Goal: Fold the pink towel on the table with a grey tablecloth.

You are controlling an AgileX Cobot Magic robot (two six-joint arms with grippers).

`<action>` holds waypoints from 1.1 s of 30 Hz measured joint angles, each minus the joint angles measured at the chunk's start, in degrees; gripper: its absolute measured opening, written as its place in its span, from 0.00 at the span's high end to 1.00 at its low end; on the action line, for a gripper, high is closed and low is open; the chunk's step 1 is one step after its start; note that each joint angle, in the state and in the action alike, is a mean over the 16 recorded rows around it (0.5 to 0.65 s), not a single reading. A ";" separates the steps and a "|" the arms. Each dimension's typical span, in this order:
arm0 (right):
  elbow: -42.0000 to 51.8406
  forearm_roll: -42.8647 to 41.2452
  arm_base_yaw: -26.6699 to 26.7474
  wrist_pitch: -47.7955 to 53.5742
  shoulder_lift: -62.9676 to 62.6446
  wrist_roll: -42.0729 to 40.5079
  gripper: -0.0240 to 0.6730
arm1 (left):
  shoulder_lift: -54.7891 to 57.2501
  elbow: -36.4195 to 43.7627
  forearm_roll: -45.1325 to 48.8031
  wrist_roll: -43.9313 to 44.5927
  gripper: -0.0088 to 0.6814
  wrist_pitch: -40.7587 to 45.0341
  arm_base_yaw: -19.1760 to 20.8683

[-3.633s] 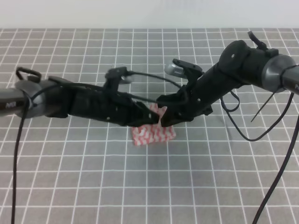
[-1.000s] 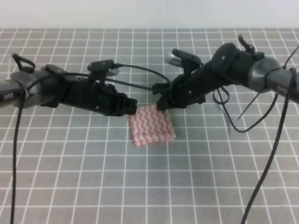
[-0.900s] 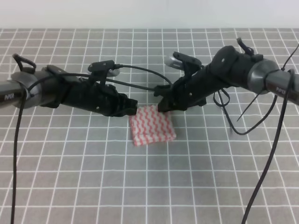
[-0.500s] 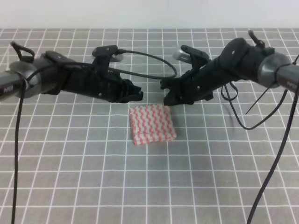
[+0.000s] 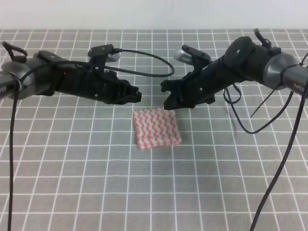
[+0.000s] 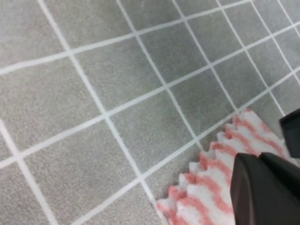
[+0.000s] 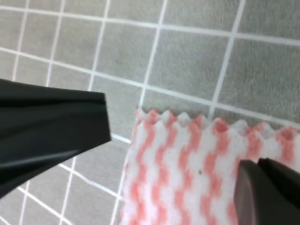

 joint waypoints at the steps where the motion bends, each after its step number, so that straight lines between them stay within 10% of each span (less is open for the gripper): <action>1: -0.03 0.05 0.02 -0.03 0.15 -0.01 0.99 | 0.00 0.00 0.00 -0.04 0.99 0.11 0.09; 33: -0.33 -10.11 0.03 2.53 -2.20 10.72 0.99 | -0.90 0.02 0.16 0.40 0.99 3.13 0.79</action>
